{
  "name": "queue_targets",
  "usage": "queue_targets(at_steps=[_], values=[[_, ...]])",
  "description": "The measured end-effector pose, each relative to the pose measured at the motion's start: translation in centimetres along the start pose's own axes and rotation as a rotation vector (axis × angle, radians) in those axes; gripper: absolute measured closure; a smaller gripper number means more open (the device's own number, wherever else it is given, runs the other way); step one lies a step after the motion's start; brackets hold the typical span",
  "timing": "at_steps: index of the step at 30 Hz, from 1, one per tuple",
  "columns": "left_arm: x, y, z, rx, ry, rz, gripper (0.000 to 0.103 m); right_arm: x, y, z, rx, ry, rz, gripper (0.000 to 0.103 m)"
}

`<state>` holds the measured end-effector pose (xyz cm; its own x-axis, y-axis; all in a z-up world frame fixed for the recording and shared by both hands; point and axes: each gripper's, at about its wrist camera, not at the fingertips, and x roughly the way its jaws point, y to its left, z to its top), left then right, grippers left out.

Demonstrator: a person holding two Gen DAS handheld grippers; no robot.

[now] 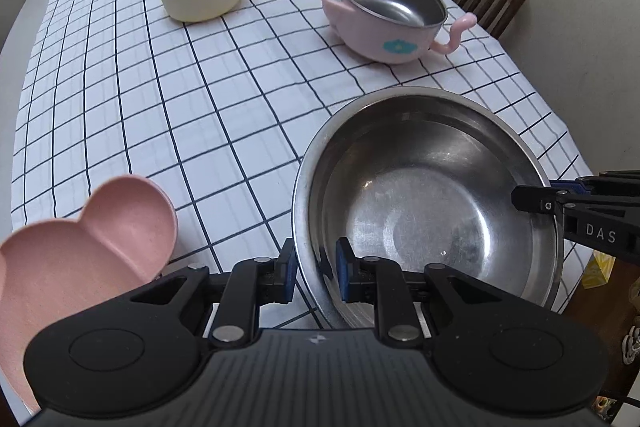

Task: Organize plates and bowls
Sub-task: 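Lower the steel bowl onto the cloth beside the plates and open both grippers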

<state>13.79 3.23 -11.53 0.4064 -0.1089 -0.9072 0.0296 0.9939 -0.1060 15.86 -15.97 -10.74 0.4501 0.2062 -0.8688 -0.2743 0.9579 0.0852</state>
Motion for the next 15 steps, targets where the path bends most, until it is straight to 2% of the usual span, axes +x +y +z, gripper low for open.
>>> queue_targets(at_steps=[15], values=[[2.0,0.1,-0.9,0.014,0.022,0.014,0.084,2.2,0.3,-0.8,-0.036,0.035,-0.013,0.087]])
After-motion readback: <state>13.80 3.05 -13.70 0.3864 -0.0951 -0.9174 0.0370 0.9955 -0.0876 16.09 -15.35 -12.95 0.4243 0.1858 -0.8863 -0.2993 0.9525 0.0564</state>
